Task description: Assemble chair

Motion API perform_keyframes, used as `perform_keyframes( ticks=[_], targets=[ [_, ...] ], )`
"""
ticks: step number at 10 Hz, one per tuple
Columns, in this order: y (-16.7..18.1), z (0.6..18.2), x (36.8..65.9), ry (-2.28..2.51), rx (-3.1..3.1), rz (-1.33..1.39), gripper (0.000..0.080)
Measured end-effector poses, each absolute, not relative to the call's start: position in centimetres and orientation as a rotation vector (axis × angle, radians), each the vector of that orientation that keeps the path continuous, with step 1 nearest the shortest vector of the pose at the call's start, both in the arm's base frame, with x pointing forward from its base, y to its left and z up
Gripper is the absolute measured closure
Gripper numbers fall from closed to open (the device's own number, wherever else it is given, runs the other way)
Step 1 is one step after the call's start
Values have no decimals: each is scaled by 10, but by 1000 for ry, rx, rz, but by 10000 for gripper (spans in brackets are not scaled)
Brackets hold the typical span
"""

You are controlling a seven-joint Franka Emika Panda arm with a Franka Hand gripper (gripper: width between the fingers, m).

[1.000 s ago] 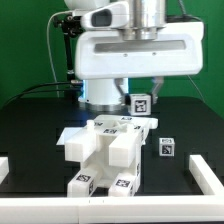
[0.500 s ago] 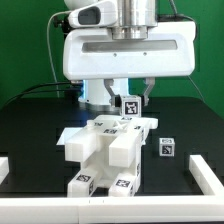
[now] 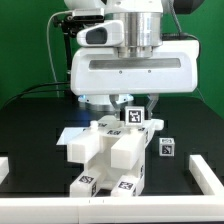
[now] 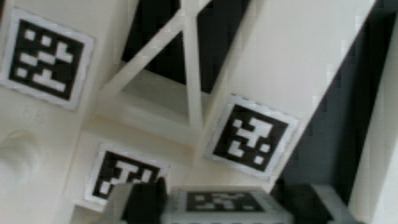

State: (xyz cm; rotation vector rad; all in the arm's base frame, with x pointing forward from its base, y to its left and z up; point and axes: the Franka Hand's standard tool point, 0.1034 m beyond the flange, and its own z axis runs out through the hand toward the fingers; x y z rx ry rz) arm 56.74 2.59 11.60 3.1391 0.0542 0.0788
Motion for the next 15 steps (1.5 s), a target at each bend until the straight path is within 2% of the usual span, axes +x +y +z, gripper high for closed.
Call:
perform_keyframes(
  ticks=[4,9,15],
  targets=[
    [29,121,571,37,3149,3,514],
    [29,116,568,-51,3146,-187,514],
    [30,115,571,-80,3142,-194,514]
  ],
)
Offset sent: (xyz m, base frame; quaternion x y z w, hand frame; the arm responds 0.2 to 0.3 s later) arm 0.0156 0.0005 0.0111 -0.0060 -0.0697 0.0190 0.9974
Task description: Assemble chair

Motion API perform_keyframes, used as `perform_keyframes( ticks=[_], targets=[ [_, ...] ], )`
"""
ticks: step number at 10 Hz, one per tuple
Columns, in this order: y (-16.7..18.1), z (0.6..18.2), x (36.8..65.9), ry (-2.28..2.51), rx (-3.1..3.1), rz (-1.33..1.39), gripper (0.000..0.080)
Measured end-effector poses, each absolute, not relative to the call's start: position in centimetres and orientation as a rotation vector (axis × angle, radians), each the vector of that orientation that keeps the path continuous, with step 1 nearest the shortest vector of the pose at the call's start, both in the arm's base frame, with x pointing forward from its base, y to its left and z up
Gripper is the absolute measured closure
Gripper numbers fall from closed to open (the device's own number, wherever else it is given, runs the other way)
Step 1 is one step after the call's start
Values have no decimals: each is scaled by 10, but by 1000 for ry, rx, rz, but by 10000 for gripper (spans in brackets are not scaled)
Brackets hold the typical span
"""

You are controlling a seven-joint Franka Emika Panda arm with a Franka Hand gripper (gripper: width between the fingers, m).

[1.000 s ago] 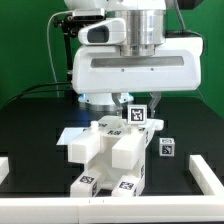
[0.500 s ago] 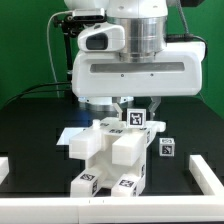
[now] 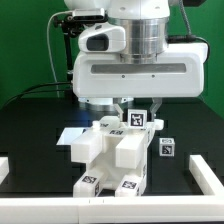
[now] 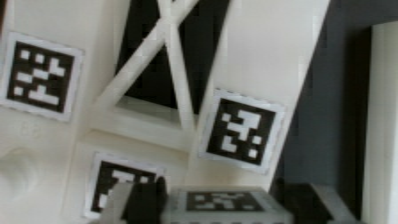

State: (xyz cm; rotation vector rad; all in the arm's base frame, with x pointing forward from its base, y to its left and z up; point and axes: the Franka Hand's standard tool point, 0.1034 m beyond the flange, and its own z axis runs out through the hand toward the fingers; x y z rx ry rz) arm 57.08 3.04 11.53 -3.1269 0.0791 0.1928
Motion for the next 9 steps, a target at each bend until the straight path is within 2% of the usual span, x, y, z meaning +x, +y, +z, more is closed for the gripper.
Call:
perform_keyframes(
  ticks=[9],
  targets=[
    [26,117,567,243,-3109,341,514]
  ],
)
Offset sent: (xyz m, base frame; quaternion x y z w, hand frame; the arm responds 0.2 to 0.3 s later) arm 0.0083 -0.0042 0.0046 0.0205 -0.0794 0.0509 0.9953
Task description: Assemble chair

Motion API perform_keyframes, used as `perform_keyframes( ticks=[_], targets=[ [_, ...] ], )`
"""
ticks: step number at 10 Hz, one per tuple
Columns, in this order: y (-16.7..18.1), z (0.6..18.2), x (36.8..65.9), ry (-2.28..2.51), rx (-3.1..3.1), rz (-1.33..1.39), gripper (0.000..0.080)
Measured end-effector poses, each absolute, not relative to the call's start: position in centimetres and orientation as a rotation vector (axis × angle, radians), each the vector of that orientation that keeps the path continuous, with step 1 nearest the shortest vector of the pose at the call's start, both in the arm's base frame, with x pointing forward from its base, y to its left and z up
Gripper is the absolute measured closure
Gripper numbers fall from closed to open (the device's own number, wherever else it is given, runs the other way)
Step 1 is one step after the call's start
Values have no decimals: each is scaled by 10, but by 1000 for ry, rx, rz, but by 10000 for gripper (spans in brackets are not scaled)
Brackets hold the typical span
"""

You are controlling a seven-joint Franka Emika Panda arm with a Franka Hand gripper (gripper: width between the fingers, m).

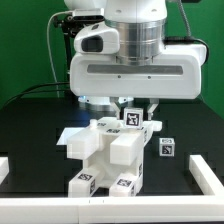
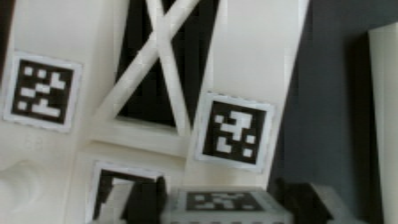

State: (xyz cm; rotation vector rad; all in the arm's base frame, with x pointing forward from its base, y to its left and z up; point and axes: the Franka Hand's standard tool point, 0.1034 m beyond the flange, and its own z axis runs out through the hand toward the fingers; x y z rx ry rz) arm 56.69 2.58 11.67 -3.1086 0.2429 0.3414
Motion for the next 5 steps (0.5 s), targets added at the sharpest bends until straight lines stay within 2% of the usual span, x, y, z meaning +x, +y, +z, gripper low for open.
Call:
perform_keyframes(
  ticks=[3,4,5],
  targets=[
    [25,116,569,240,-3112,323,514],
    [25,116,569,240,-3112,323,335],
    [25,116,569,240,-3112,323,335]
  ],
)
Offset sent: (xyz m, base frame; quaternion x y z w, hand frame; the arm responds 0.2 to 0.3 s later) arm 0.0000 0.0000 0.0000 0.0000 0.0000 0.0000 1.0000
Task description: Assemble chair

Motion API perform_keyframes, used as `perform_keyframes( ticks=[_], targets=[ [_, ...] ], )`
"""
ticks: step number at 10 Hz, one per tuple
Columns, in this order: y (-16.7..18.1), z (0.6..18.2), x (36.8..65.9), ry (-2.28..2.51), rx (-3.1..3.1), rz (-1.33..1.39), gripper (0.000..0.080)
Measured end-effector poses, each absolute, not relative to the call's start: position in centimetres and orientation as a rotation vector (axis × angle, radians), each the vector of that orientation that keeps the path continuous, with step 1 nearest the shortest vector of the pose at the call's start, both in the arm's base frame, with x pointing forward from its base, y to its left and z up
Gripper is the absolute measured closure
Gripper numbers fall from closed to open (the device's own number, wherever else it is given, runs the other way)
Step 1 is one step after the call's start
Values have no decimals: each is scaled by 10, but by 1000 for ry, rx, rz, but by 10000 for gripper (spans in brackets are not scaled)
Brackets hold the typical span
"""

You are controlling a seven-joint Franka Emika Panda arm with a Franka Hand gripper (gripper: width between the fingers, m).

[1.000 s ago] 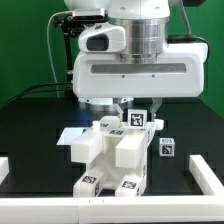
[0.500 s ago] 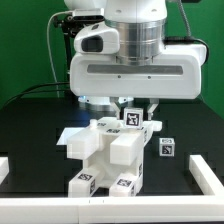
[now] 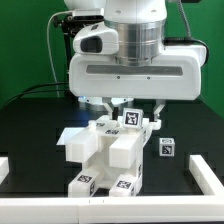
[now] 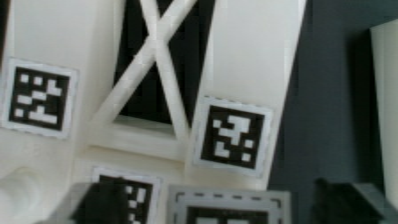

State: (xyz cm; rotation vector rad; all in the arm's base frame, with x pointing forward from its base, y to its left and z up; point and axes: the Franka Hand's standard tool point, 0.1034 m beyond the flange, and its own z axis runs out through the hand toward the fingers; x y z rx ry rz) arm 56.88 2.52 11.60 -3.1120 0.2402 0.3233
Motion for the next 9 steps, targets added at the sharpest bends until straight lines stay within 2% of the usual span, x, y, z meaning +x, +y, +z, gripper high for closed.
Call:
perform_keyframes(
  ticks=[1,4,7,9],
  targets=[
    [25,116,569,240,-3112,323,184],
    [25,116,569,240,-3112,324,151],
    [25,118,570,242,-3114,318,151],
    [30,146,577,321,-3113,244,151]
  ],
)
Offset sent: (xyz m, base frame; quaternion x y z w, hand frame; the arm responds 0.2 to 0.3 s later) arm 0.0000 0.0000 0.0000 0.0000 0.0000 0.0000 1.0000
